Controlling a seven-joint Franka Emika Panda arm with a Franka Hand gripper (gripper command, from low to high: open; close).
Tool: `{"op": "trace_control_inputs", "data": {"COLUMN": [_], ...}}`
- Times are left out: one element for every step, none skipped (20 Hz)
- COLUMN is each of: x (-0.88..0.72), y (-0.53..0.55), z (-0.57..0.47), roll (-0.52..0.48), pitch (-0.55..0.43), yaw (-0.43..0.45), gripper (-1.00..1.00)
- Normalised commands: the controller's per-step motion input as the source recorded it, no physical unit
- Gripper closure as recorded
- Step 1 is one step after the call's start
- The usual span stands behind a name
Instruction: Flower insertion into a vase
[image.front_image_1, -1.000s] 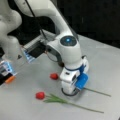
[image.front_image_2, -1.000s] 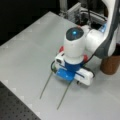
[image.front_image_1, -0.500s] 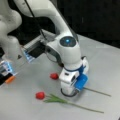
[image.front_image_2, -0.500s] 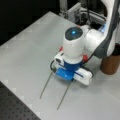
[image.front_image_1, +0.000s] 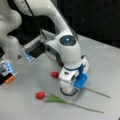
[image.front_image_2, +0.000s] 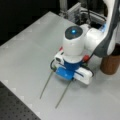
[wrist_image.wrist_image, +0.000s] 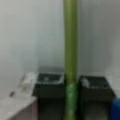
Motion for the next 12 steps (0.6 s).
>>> {"op": "trace_control_inputs", "data": {"x": [-0.18,-0.19,-0.21,-0.23,-0.25,-0.27,-0.29,-0.31,-0.34,-0.37,-0.37,-0.38], "y": [-0.03,-0.05,-0.07,-0.10,-0.13,-0.15,-0.16,-0.17,-0.18,-0.18,-0.17,-0.16], "z": [0.30,0.32,0.34,0.35,0.36,0.37,0.38,0.39,0.41,0.44,0.41,0.40], "roll": [0.008,0.008,0.008,0.012,0.015,0.016,0.010,0.001,0.001,0.003,0.001,0.005], "pitch": [0.130,0.128,0.122,0.105,0.088,0.062,0.041,0.028,0.016,0.001,-0.009,-0.029], "yaw": [-0.085,-0.081,-0.075,-0.064,-0.058,-0.056,-0.060,-0.064,-0.067,-0.072,-0.067,-0.070], "gripper": [1.00,1.00,1.00,1.00,1.00,1.00,1.00,1.00,1.00,1.00,1.00,1.00]}}
